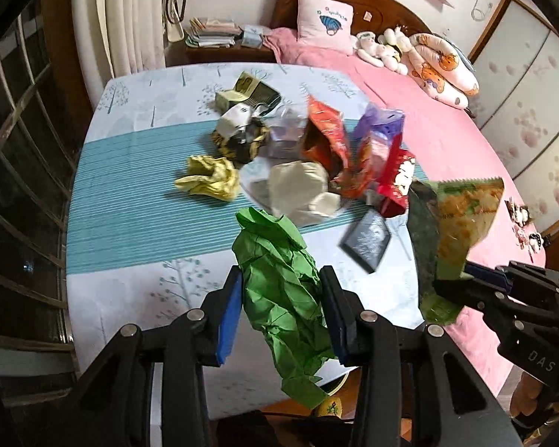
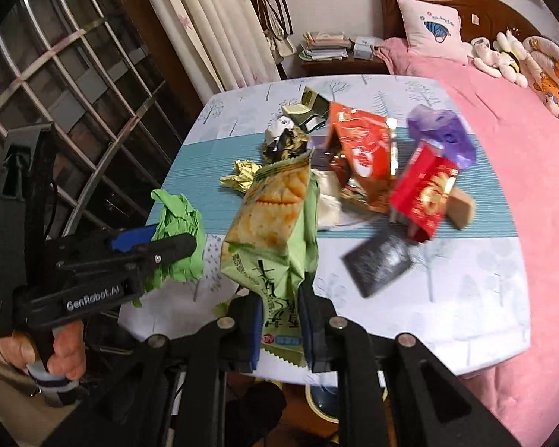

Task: Collect trash
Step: 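Carry both items down over the bin and open both tools to drop them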

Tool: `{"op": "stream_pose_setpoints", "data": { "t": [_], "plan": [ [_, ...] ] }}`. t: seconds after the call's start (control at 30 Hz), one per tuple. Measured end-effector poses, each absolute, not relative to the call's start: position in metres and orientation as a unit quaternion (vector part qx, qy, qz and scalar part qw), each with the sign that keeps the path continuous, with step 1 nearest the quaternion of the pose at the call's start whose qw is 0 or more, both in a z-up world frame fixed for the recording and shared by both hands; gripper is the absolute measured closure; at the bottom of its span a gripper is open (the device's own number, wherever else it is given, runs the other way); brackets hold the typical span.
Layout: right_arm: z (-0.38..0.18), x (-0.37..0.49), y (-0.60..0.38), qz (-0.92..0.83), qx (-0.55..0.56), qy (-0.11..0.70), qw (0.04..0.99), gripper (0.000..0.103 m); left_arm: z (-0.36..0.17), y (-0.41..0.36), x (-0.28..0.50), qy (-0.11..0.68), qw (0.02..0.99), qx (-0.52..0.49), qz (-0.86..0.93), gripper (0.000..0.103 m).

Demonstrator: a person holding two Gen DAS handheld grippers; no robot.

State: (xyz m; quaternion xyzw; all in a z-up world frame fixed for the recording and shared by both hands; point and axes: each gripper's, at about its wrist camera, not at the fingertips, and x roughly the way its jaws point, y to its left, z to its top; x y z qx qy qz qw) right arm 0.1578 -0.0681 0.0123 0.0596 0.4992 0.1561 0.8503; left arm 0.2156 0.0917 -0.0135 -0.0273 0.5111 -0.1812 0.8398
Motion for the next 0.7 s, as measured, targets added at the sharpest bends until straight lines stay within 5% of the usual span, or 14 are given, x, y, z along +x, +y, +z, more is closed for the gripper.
{"op": "stream_pose_setpoints", "data": {
  "t": [0.3,0.7],
  "plan": [
    [-0.003,0.102,-0.134,0.226,0.028,0.508,0.830,0.086,-0.021,0.025,0.125,0.503,0.854,-0.068,-0.116,0.064],
    [-0.091,0.034,-0.182,0.246,0.048,0.587,0.770,0.086,-0.084,-0.035,0.033,0.561,0.821,-0.049,-0.093,0.064]
  ]
}}
